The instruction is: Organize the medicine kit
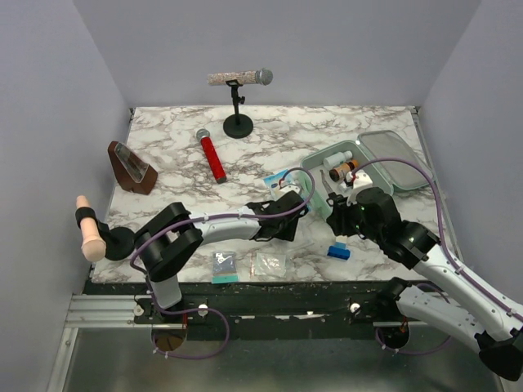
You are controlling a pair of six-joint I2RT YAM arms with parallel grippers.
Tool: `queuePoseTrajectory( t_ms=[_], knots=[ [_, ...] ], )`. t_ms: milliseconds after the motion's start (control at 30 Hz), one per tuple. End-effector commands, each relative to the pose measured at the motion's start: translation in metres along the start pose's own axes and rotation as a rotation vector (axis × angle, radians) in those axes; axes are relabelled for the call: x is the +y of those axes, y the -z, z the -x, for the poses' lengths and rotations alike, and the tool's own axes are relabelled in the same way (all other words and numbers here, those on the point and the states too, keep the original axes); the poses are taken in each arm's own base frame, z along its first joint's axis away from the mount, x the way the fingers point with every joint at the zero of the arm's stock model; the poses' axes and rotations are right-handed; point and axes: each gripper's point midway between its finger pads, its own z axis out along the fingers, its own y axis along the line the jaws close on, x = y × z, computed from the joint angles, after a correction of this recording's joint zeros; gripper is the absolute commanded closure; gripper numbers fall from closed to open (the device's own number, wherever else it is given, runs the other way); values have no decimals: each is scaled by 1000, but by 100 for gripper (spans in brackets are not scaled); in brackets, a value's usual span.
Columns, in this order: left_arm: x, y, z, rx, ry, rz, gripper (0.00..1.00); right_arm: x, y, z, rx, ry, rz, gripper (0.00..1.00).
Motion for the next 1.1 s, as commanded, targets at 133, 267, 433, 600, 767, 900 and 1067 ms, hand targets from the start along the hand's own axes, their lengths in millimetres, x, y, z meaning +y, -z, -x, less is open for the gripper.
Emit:
queuePoseTrajectory(
  t_ms=[133,267,433,600,767,900,1067],
  knots=[
    [-1,-11,-15,63,-8,8,54,-2,2,-4,5,0,-7,48],
    [1,-11,-17,63,-9,12,75,-2,3,-5,3,-1,-4,48],
    [3,-1,-9,26,-4,8,100,-1,4,-3,3,-1,-4,48],
    [-3,28,9,-40,15,-40,100,-2,11,9,-28,-13,-9,48],
    [-18,73,38,-136,30,-132,100,-8,23,29,-102,-51,-49,47],
    [-34,102,66,-216,-3,-208,100,-24,35,49,-183,-84,-141,45],
    [-55,111,108,-302,-137,-233,100,-47,48,57,-223,-135,-271,44]
  ],
)
